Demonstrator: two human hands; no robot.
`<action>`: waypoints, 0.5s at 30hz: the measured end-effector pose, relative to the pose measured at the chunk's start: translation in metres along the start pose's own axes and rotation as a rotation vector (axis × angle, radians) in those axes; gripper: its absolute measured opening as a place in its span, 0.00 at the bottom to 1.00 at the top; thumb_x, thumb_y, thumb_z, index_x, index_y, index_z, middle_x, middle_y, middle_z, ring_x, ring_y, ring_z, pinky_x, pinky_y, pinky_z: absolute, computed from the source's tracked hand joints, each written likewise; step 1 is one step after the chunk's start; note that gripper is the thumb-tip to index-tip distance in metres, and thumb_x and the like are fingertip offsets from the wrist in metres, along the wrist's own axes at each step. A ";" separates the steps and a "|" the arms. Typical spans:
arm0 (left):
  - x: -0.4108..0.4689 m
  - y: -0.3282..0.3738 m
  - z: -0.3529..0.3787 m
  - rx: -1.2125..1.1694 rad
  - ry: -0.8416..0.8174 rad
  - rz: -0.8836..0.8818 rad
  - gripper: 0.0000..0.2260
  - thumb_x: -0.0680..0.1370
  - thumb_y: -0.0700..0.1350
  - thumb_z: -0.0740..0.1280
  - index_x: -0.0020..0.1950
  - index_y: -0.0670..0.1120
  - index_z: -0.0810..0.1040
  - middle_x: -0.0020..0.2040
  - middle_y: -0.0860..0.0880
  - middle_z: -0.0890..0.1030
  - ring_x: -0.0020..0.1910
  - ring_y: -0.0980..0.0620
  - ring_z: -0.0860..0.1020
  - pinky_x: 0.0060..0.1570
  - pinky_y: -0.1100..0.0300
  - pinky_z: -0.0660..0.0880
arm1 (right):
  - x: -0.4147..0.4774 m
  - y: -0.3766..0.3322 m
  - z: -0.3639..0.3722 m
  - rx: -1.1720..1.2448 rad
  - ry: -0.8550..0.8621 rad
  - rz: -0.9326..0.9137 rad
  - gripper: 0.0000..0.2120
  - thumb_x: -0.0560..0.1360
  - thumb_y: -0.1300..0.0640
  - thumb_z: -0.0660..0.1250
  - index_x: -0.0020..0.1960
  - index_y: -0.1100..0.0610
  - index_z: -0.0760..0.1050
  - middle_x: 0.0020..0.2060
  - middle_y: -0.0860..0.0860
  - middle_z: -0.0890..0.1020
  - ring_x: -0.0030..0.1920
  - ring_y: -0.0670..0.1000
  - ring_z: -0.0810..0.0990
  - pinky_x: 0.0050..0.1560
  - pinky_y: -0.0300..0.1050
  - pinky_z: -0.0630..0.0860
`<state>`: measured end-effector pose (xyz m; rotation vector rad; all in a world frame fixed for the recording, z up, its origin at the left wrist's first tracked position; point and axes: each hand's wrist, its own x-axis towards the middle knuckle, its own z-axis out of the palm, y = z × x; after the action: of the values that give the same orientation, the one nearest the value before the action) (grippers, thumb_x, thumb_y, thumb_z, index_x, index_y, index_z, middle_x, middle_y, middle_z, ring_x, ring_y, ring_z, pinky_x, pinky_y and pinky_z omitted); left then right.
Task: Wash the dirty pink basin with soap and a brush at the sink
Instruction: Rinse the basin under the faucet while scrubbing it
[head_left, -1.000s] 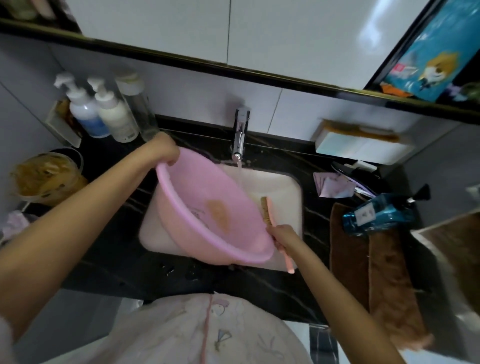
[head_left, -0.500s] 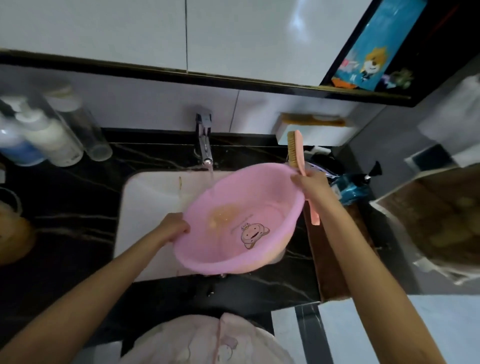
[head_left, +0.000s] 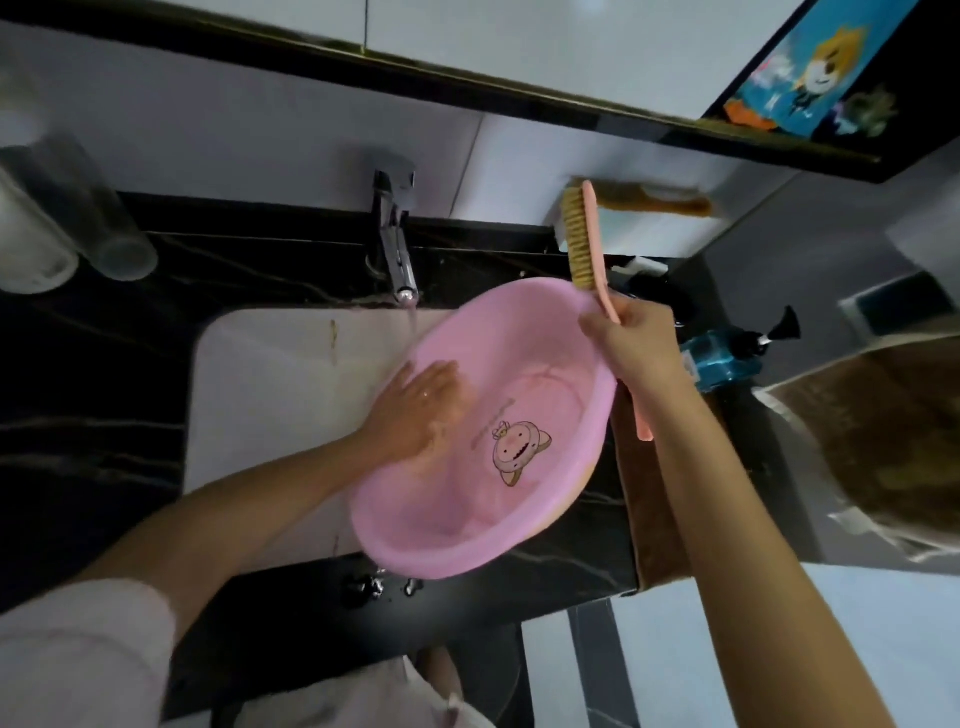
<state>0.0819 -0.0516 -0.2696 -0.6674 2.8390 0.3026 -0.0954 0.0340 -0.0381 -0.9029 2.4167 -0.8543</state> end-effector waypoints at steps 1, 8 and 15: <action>0.012 -0.006 0.004 0.021 -0.016 -0.022 0.30 0.70 0.48 0.52 0.71 0.43 0.68 0.71 0.43 0.68 0.69 0.45 0.69 0.71 0.47 0.51 | 0.001 0.001 0.003 -0.015 0.005 -0.003 0.08 0.76 0.60 0.65 0.52 0.63 0.80 0.46 0.63 0.81 0.45 0.63 0.81 0.47 0.58 0.80; -0.008 0.020 0.029 -0.021 -0.142 0.131 0.33 0.72 0.53 0.38 0.74 0.47 0.61 0.76 0.47 0.58 0.76 0.48 0.48 0.69 0.50 0.35 | -0.001 0.011 0.004 -0.060 0.049 -0.017 0.11 0.75 0.62 0.64 0.51 0.69 0.78 0.44 0.68 0.79 0.34 0.54 0.73 0.32 0.37 0.74; 0.029 0.003 0.012 0.049 0.073 -0.120 0.30 0.79 0.52 0.55 0.76 0.49 0.45 0.78 0.47 0.48 0.76 0.48 0.43 0.69 0.37 0.43 | -0.002 0.012 0.009 -0.019 0.071 -0.019 0.08 0.76 0.62 0.65 0.52 0.63 0.80 0.36 0.55 0.79 0.31 0.49 0.73 0.33 0.36 0.72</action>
<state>0.0575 -0.0582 -0.2882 -0.8509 2.8495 0.1918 -0.0944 0.0386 -0.0521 -0.9179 2.4845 -0.8861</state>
